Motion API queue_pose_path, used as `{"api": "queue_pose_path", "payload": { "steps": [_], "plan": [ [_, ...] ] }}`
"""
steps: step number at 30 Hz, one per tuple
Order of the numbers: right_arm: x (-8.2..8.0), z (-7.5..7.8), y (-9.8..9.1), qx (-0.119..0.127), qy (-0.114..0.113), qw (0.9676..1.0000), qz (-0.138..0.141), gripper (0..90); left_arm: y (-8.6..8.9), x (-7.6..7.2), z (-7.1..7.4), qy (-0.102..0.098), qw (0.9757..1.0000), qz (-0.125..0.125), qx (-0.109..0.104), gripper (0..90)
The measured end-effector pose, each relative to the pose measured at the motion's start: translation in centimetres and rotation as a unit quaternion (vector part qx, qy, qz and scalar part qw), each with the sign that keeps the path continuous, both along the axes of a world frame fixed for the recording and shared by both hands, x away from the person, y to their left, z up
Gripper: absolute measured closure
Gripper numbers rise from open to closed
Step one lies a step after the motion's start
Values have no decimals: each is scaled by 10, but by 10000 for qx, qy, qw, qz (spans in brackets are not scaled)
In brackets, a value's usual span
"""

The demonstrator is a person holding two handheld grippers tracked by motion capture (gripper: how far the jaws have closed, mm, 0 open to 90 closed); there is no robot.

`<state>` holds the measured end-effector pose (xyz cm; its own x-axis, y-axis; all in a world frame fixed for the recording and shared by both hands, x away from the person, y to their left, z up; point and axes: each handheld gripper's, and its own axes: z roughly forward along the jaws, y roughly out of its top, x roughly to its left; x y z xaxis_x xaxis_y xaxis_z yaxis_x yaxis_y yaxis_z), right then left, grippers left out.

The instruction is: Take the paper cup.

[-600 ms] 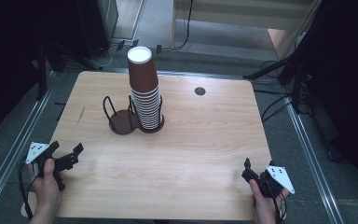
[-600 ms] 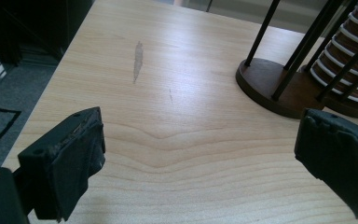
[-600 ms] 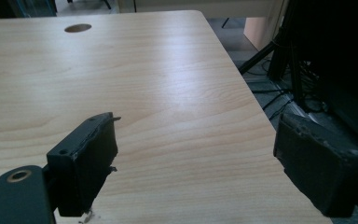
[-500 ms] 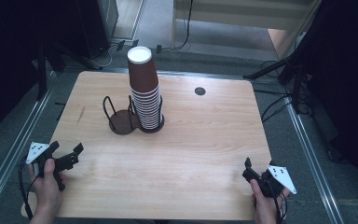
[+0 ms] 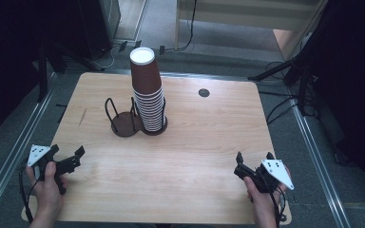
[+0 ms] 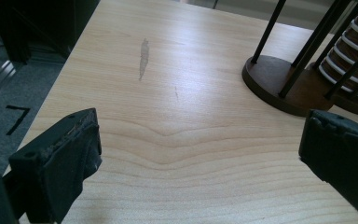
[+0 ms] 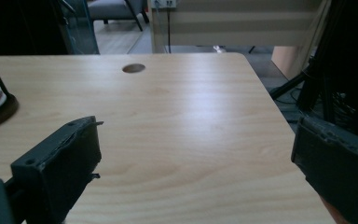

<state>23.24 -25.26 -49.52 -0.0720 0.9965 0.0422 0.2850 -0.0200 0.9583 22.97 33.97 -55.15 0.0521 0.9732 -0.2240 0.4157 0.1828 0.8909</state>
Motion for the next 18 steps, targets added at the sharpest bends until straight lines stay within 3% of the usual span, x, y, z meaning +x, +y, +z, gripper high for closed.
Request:
{"api": "queue_pose_path", "payload": {
  "steps": [4,11,18],
  "plan": [
    [5,13,14,-56,-196,9996,184,10,-1,0,0,20,10000,32,32,0],
    [11,38,40,-170,-498,9976,449,92,0,1,0,39,10000,55,45,0],
    [22,51,60,-100,-494,9965,668,55,0,0,0,29,9999,93,34,0]
  ]
}}
